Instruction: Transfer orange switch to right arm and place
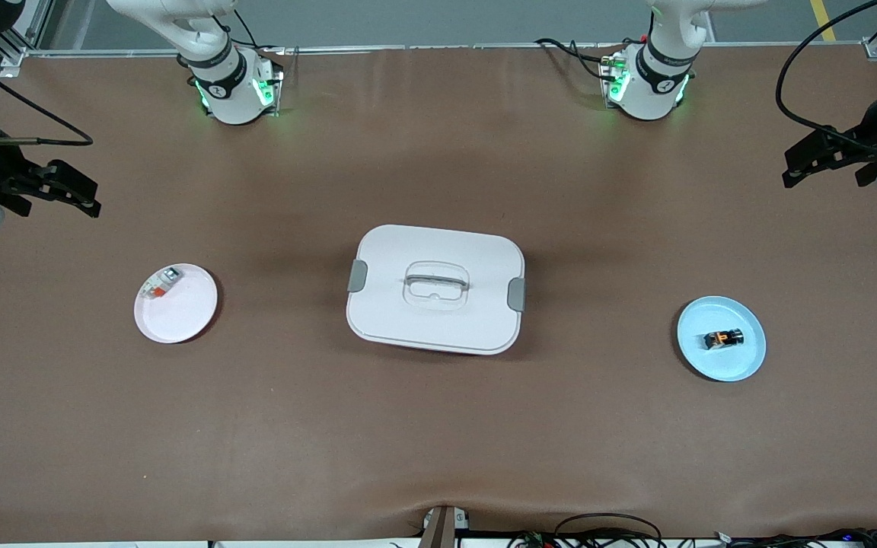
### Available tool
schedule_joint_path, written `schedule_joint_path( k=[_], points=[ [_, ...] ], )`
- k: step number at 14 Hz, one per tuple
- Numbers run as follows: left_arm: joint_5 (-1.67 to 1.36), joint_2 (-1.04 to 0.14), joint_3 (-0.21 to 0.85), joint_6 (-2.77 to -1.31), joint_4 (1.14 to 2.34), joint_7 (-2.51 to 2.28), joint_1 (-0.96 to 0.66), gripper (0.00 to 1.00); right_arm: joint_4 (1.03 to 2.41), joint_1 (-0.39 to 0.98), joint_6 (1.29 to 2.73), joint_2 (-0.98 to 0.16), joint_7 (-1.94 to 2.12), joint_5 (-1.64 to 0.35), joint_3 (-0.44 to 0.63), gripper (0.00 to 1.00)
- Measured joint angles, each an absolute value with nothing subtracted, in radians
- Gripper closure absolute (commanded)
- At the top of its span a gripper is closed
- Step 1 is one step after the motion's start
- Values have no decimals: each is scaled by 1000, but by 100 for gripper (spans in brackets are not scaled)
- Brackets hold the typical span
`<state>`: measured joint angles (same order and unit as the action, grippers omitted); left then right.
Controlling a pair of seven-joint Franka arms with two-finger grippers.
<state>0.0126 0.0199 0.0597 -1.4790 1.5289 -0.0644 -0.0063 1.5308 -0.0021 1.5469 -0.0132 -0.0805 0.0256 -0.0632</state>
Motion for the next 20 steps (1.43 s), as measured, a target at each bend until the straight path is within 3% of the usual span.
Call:
schedule_joint_path(
  k=[4,11,20],
  points=[
    [40,-33,59,-1509,1543,-64,5,0,1531,0,1546,-13,-81,26,-66,0],
    [73,-124,58,-1824,1725,-64,29,0,1531,0,1546,-13,-81,26,-66,0],
    [154,-314,58,-1995,1735,-56,63,0,1530,0,1546,-13,-81,26,-66,0]
  ],
)
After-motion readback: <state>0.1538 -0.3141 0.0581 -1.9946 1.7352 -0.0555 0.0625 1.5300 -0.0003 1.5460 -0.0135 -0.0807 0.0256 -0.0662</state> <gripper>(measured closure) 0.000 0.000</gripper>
